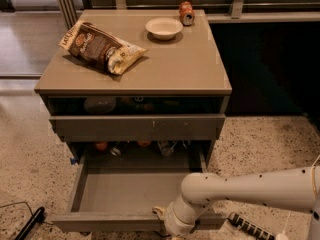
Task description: Open middle drawer
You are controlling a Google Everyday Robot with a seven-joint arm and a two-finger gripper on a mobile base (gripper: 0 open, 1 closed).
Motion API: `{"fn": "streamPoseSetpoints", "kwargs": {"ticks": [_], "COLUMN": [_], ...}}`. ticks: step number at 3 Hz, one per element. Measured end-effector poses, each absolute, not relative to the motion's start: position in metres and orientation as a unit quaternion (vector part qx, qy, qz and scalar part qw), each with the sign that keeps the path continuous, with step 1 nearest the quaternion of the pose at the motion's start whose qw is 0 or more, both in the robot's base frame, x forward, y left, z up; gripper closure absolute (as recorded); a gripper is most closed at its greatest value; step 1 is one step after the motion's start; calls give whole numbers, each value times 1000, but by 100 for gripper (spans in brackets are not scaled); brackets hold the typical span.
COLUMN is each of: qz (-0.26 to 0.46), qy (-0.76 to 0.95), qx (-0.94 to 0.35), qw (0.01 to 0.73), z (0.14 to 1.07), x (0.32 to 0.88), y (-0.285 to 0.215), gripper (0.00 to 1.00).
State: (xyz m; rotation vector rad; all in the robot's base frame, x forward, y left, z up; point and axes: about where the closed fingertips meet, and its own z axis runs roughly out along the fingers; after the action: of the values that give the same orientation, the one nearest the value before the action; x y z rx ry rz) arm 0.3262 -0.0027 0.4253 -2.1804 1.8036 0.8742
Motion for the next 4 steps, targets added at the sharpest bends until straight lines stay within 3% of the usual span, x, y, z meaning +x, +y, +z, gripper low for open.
{"fn": "streamPoseSetpoints", "kwargs": {"ticks": [4], "qz": [300], "qy": [583], "qx": [-752], "qw": [71], "z": [433], "x": [295], "y": [-5], "gripper": [0]}}
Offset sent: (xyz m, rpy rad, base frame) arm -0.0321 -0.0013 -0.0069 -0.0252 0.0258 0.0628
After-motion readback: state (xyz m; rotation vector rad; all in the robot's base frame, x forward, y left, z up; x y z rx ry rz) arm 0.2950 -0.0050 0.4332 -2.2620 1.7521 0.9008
